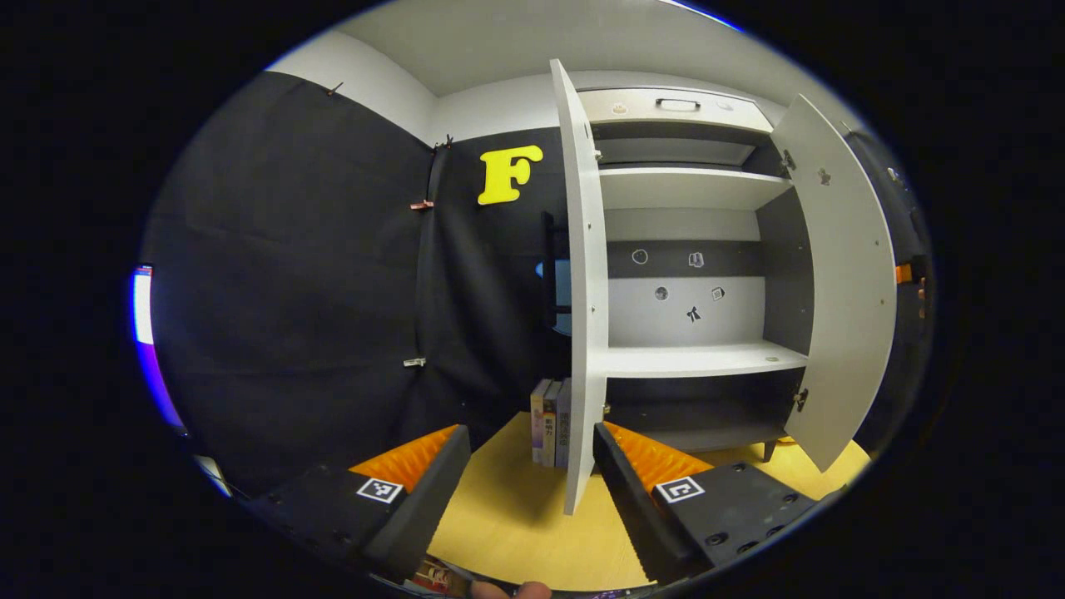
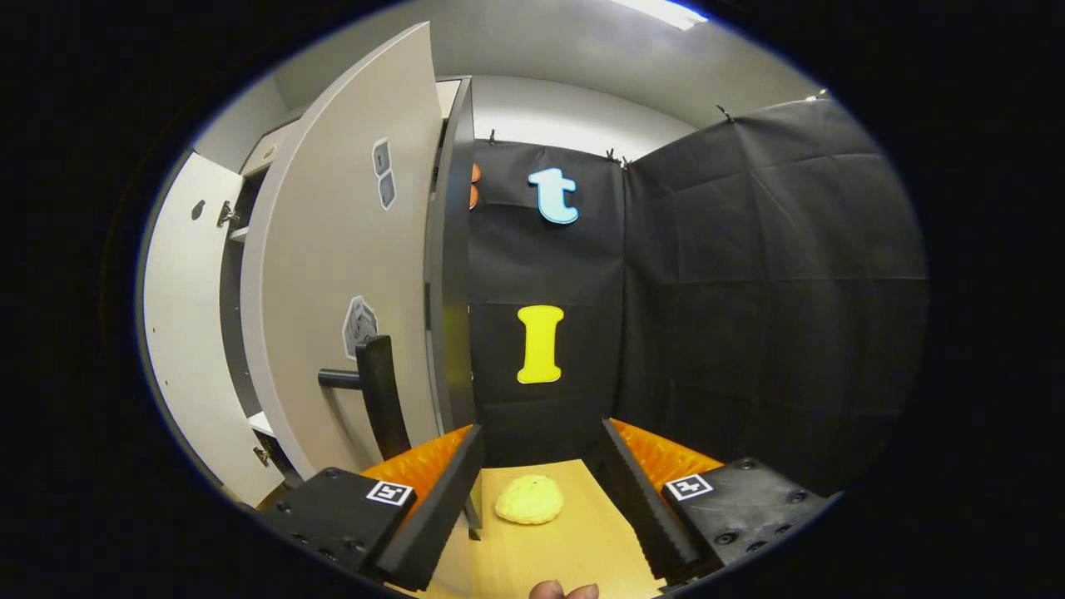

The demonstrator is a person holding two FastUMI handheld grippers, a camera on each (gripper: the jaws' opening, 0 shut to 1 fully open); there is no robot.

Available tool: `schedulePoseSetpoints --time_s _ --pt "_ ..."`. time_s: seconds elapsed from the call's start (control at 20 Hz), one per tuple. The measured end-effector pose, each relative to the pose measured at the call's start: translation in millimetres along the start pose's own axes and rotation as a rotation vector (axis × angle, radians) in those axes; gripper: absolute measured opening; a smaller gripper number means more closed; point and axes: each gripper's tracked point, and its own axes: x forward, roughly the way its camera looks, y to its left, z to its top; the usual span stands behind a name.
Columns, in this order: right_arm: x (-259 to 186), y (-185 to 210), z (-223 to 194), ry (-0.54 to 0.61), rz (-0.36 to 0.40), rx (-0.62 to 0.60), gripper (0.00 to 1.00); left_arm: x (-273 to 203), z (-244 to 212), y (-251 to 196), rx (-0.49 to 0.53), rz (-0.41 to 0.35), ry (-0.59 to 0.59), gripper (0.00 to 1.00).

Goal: Grasp the bottle in the cabinet with the left hand and place it on the coaster, then close the right door with the right hand and the left door with the left hand.

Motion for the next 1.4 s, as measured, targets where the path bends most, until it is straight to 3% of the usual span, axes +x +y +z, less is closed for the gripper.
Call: schedulePoseSetpoints --time_s 0.1,0.15,0.25,0.3,0.8,1.05,1.4 --pt "-5 20 -2 0.002 0.034 0.009 0.94 0 2 3 0.002 0.007 -0.002 0.95" --pt "-8 32 -2 0.002 0.059 0.011 1.0 -1 2 5 0.006 0.009 -0.005 0.95" --pt "-10 60 -5 0.005 0.105 0.011 0.89 0 5 7 0.015 0.017 -0.012 0.95" --pt "-11 74 -6 0.004 0.13 0.008 0.97 0 6 7 0.02 0.021 -0.015 0.94" --pt "10 177 -16 0.013 0.27 0.002 0.96 8 5 8 -0.002 0.017 -0.002 0.95" --pt "31 210 -19 0.01 0.281 0.004 0.95 10 6 27 0.012 0.06 0.001 0.94" --pt "28 213 -16 0.002 0.271 0.008 0.95 32 32 38 -0.03 0.023 -0.013 0.94"
